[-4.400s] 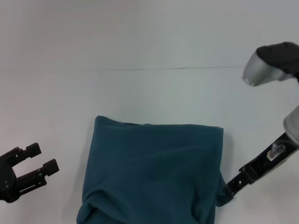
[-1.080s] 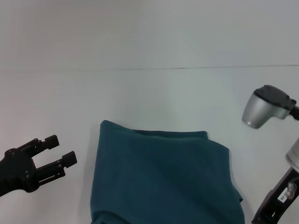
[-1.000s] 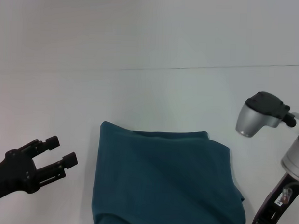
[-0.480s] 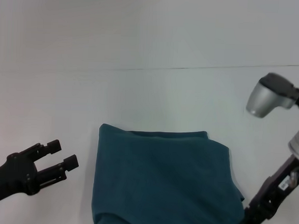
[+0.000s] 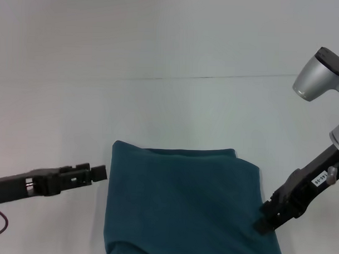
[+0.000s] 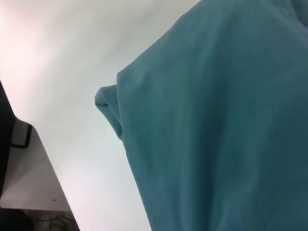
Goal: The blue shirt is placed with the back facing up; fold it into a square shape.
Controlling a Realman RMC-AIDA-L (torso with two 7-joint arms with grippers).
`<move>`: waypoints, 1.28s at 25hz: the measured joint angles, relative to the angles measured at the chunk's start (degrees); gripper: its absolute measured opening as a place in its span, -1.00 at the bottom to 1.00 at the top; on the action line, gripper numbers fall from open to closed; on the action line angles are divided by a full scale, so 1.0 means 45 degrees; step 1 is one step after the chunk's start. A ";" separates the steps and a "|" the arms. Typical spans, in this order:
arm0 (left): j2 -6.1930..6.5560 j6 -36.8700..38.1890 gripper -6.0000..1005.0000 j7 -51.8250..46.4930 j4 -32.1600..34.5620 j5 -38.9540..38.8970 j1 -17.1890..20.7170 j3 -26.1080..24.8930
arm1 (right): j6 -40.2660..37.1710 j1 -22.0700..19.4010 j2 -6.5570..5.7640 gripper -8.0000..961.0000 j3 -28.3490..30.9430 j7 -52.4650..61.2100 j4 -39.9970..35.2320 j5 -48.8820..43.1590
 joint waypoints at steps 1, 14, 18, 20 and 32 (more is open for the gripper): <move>0.0037 0.0030 0.54 -0.0970 0.0387 0.0188 -0.0082 0.0299 | 0.0006 0.0000 0.0004 0.33 0.0008 -0.0169 0.0000 0.0010; 0.0264 0.1918 0.06 -0.6371 0.3095 0.1636 -0.1097 0.1466 | -0.0110 -0.0079 -0.0206 -0.67 0.0243 -0.1461 -0.0519 0.0161; -0.0092 0.1954 -0.33 -0.7106 0.4105 0.2382 -0.1102 0.2696 | 0.0094 -0.0102 -0.0219 -0.85 0.0252 -0.1583 -0.0797 0.0110; -0.0260 0.1868 -0.42 -0.7209 0.4717 0.2940 -0.1063 0.3747 | 0.0148 -0.0075 -0.0222 -0.94 0.0242 -0.1617 -0.0867 0.0105; -0.0393 -0.1227 -0.83 -0.7131 0.6293 0.3921 -0.0392 0.8539 | 0.0260 0.0075 -0.0114 -0.98 -0.0013 -0.1636 -0.0822 0.0095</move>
